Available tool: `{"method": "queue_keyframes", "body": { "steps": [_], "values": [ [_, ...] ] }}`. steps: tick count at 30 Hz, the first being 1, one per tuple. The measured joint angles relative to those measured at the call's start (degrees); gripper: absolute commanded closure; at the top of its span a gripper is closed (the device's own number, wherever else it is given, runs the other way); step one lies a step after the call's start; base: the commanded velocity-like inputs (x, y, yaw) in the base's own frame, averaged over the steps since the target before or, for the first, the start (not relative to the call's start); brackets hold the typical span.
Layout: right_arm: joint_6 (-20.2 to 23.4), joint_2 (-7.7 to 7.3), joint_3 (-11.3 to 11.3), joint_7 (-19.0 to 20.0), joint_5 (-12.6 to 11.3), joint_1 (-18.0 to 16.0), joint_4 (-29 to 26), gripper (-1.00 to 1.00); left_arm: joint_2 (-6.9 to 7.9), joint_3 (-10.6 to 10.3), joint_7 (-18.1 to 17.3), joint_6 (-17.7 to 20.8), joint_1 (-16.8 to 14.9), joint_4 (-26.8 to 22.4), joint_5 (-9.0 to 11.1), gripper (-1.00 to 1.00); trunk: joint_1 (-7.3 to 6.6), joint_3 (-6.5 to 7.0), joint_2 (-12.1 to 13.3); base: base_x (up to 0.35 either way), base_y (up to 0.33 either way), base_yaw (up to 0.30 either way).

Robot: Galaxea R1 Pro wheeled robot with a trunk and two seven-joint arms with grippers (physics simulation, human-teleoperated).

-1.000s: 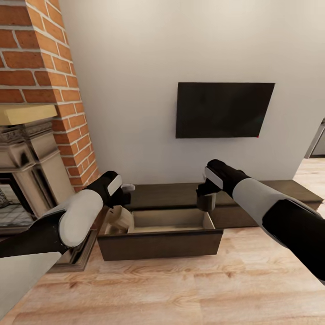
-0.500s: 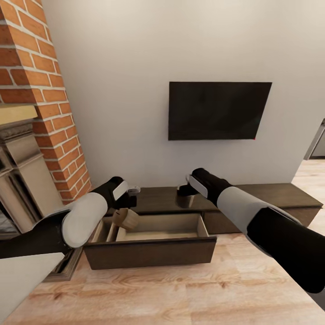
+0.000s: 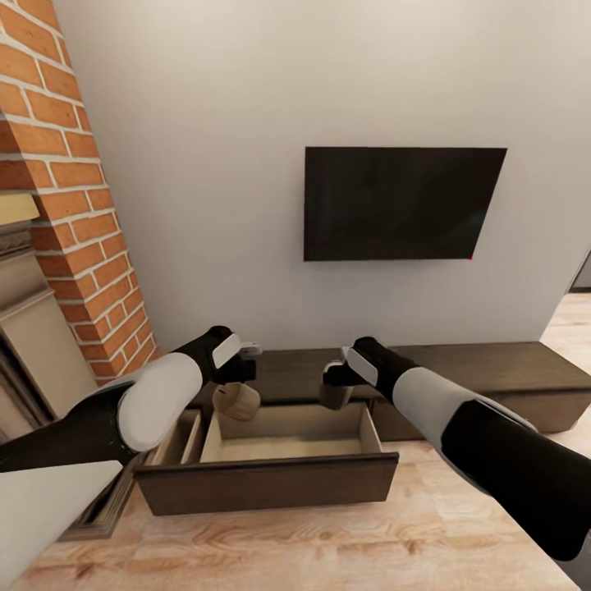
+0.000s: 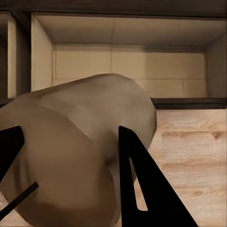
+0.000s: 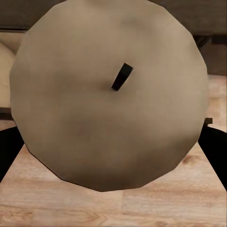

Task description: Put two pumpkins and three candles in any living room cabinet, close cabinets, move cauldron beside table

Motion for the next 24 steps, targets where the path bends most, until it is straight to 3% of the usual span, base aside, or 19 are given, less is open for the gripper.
{"method": "queue_keyframes", "body": {
  "steps": [12,24],
  "values": [
    [-2.9,1.64,0.1,0.0,-0.1,4.8,-0.1,1.0,-0.75,0.1,-0.2,-0.4,0.2,0.1,0.0,1.0,0.0,0.0,0.0,0.215,0.0,0.0],
    [-7.2,1.79,0.1,0.0,0.0,7.6,-0.2,1.0,-0.77,0.1,-0.6,-4.6,4.8,0.1,0.0,1.0,0.01,0.0,0.0,0.19,0.0,0.0]
  ]
}}
